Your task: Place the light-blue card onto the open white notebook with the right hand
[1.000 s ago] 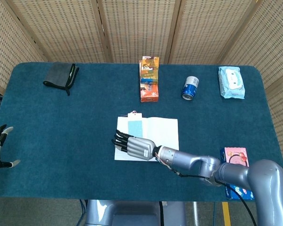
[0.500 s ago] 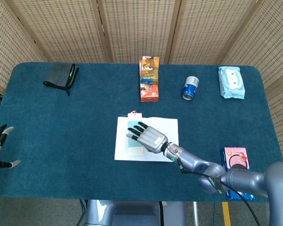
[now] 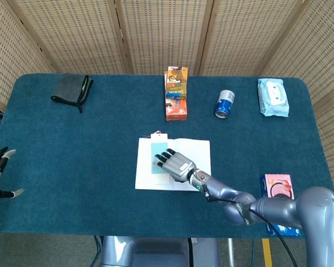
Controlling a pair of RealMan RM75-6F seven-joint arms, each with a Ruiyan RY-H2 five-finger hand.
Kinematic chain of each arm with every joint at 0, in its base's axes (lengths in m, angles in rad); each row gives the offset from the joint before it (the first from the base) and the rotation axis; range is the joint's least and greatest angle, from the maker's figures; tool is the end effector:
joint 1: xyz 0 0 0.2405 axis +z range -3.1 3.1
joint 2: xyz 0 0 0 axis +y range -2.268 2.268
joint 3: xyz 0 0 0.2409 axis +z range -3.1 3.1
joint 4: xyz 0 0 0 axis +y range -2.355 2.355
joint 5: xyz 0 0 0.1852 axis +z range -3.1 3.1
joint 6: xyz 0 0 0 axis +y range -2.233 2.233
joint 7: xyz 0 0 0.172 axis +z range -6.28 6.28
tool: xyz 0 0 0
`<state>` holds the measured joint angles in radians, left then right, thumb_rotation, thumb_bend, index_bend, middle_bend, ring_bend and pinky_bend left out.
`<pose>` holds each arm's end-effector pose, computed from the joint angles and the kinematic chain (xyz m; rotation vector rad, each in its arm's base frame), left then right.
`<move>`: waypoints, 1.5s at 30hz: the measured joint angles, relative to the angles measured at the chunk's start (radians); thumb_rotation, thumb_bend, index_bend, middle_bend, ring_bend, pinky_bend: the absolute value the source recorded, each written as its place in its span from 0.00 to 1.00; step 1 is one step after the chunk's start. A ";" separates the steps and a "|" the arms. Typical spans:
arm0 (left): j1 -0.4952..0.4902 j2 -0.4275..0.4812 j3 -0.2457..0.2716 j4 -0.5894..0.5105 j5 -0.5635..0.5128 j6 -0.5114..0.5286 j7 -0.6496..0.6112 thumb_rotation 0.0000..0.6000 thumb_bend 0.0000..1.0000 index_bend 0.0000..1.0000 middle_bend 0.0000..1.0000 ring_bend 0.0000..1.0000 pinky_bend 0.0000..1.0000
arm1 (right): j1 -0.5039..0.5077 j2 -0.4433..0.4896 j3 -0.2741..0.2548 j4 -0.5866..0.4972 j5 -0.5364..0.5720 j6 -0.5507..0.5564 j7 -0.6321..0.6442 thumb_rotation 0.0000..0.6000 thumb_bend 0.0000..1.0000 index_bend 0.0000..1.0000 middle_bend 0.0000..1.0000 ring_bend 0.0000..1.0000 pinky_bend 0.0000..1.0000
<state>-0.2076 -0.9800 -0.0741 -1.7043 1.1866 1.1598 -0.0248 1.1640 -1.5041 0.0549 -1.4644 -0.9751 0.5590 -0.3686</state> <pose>-0.3171 0.2354 0.1825 -1.3233 -1.1815 -0.6812 -0.0519 -0.3560 -0.0561 2.4269 -0.7534 0.6270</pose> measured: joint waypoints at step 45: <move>0.004 -0.004 0.012 -0.011 0.025 0.014 0.006 1.00 0.00 0.00 0.00 0.00 0.00 | -0.078 -0.006 -0.160 -0.139 0.024 0.205 -0.198 1.00 1.00 0.00 0.00 0.00 0.00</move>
<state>-0.2035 -0.9840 -0.0618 -1.7158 1.2120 1.1740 -0.0190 1.0862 -1.5102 -0.1048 -1.6035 -0.9511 0.7638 -0.5663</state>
